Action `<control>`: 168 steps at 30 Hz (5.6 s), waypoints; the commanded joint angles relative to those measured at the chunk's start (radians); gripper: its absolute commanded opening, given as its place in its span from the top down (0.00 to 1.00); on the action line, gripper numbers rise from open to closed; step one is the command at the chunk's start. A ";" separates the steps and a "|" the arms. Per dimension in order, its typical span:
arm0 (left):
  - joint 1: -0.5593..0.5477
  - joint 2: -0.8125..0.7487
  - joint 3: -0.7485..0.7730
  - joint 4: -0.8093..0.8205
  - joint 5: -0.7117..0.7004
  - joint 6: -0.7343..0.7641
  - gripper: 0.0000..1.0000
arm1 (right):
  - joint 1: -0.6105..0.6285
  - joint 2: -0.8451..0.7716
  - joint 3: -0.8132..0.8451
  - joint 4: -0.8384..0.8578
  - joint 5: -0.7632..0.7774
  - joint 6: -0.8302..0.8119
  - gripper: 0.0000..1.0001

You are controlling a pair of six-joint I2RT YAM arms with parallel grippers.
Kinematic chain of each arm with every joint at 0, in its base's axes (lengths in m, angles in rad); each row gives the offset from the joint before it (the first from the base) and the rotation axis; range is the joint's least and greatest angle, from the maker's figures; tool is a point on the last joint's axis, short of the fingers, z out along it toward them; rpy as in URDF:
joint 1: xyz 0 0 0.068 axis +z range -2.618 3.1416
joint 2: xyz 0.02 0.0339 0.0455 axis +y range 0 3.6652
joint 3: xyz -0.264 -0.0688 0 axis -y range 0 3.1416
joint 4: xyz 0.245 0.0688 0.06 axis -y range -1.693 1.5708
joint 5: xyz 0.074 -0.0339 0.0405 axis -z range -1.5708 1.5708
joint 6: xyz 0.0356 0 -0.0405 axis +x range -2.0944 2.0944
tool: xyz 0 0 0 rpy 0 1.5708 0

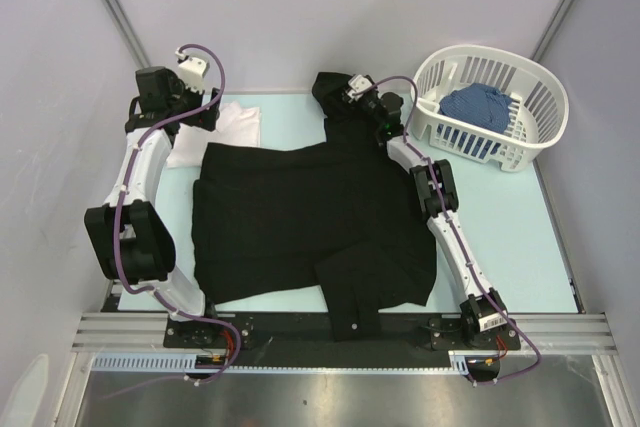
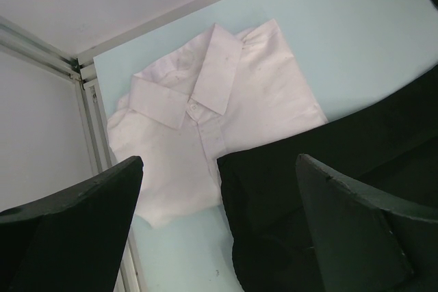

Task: Fold and stack the long sleeve shirts
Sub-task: Fold the shirt

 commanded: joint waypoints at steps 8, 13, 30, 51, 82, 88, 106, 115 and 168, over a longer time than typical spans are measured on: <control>0.005 0.009 0.068 0.004 0.003 0.011 0.01 | 0.027 0.013 0.073 0.064 -0.064 -0.085 0.46; 0.009 0.009 0.071 0.001 0.000 0.010 0.01 | 0.032 0.016 0.085 0.061 -0.067 -0.120 0.87; 0.001 0.024 0.142 -0.041 0.121 0.016 0.00 | 0.042 -0.859 -0.802 -0.316 -0.088 -0.600 1.00; -0.010 -0.149 -0.038 -0.134 0.157 -0.033 0.01 | 0.193 -0.822 -0.407 -2.190 -0.065 -0.268 1.00; -0.047 0.076 0.062 -0.325 0.359 0.109 0.10 | -0.111 -0.920 -0.788 -1.439 -0.343 0.297 0.24; -0.056 0.072 0.042 -0.341 0.364 0.140 0.09 | -0.076 -0.794 -0.585 -1.350 -0.326 0.314 0.18; -0.057 0.055 -0.003 -0.368 0.364 0.172 0.09 | -0.053 -0.672 -0.448 -1.695 -0.501 0.044 0.28; -0.057 0.049 0.002 -0.369 0.362 0.168 0.09 | -0.073 -0.694 -0.448 -1.841 -0.584 0.001 0.78; -0.576 0.236 0.177 0.199 0.336 -0.404 1.00 | -0.054 -1.275 -0.936 -0.905 -0.090 1.380 0.74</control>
